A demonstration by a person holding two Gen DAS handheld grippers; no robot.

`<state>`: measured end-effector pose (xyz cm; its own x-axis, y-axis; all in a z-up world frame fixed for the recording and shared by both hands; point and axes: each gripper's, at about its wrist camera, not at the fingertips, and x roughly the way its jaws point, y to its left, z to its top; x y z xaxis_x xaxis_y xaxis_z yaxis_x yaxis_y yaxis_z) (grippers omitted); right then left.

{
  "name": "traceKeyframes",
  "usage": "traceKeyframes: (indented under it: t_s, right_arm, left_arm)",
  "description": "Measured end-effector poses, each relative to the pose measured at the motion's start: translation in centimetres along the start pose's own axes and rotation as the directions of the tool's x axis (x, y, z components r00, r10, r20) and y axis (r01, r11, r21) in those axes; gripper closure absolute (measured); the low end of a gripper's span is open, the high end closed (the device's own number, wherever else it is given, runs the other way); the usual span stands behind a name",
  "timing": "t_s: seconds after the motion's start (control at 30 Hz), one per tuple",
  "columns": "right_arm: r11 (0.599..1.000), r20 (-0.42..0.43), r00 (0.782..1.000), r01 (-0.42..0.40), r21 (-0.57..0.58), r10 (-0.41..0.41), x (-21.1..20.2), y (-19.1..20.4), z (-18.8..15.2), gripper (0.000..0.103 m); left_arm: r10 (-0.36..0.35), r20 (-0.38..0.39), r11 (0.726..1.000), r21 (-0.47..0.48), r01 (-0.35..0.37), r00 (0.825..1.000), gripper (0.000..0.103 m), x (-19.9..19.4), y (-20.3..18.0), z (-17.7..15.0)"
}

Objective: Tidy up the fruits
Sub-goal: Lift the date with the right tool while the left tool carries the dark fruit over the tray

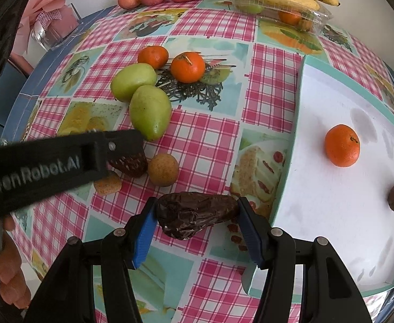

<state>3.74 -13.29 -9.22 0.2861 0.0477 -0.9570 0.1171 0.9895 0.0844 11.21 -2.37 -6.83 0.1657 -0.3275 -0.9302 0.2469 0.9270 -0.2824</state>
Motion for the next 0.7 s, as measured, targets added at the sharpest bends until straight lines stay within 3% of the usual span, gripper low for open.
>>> traceKeyframes:
  t_s: [0.17, 0.43, 0.7]
  right_arm:
    - [1.0, 0.034, 0.999, -0.02, 0.011, 0.02, -1.3, -0.2, 0.2, 0.042]
    - [0.999, 0.152, 0.988, -0.028, 0.046, 0.021, -5.7, -1.2, 0.3, 0.042]
    - [0.982, 0.209, 0.973, 0.056, 0.18, -0.094, -8.8, -5.7, -0.3, 0.042]
  left_arm:
    - [-0.012, 0.084, 0.999, -0.049, 0.016, 0.996, 0.067, -2.7, 1.3, 0.4]
    - [-0.045, 0.204, 0.998, -0.04, 0.054, 0.978, 0.067, -7.0, 1.0, 0.3]
    - [-0.077, 0.253, 0.997, 0.002, 0.079, 0.965, 0.067, -8.7, -0.8, 0.3]
